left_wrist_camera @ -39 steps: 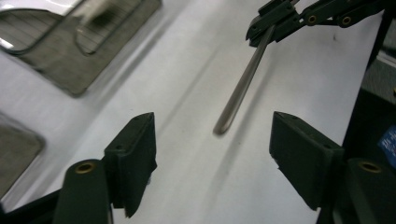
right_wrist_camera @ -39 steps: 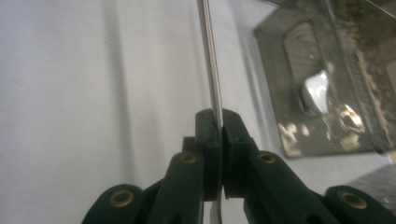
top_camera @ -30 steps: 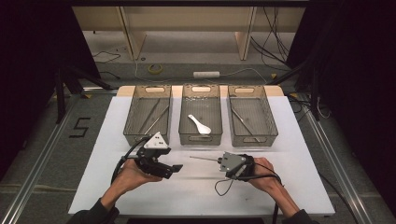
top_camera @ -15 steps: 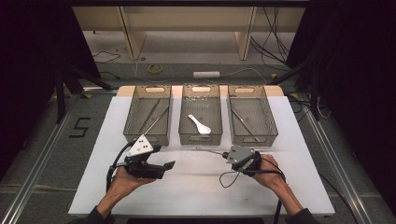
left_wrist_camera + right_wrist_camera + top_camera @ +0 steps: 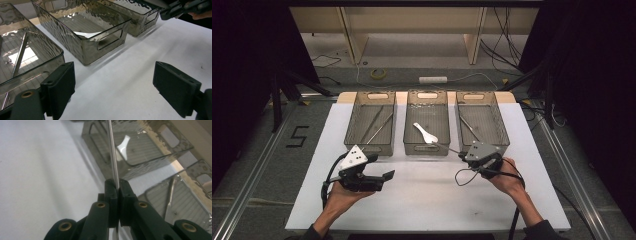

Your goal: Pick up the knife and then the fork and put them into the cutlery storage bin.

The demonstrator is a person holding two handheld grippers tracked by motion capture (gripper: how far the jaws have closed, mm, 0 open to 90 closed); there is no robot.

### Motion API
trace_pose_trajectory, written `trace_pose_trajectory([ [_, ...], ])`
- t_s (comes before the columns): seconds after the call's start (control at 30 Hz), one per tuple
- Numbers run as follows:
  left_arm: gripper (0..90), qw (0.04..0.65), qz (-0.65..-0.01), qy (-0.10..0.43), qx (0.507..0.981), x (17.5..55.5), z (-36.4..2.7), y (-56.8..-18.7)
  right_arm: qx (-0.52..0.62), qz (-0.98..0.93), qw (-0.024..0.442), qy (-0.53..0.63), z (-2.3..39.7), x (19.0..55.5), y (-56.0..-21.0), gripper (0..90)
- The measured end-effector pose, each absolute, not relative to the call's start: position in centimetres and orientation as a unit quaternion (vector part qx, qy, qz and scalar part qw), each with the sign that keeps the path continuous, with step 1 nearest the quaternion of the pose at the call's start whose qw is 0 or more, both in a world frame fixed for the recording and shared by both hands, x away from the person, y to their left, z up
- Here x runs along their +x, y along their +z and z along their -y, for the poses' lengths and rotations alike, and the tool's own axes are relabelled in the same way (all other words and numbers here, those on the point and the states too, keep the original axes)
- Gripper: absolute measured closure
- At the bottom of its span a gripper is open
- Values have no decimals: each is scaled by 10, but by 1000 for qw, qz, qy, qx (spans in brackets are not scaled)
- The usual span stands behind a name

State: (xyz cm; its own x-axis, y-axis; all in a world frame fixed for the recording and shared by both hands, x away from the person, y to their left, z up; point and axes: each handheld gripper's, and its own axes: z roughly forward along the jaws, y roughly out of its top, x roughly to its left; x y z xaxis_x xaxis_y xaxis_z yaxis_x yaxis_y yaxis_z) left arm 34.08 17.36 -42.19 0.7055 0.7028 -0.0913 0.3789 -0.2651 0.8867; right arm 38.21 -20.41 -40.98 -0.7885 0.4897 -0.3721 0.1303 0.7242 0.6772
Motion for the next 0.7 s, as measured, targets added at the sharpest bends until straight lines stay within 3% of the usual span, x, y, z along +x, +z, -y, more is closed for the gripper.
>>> trace_pose_trajectory([
  [0.7,160,507,-340,172,773,331,-173,-419,286,-853,290,325,232,455,-381,878],
])
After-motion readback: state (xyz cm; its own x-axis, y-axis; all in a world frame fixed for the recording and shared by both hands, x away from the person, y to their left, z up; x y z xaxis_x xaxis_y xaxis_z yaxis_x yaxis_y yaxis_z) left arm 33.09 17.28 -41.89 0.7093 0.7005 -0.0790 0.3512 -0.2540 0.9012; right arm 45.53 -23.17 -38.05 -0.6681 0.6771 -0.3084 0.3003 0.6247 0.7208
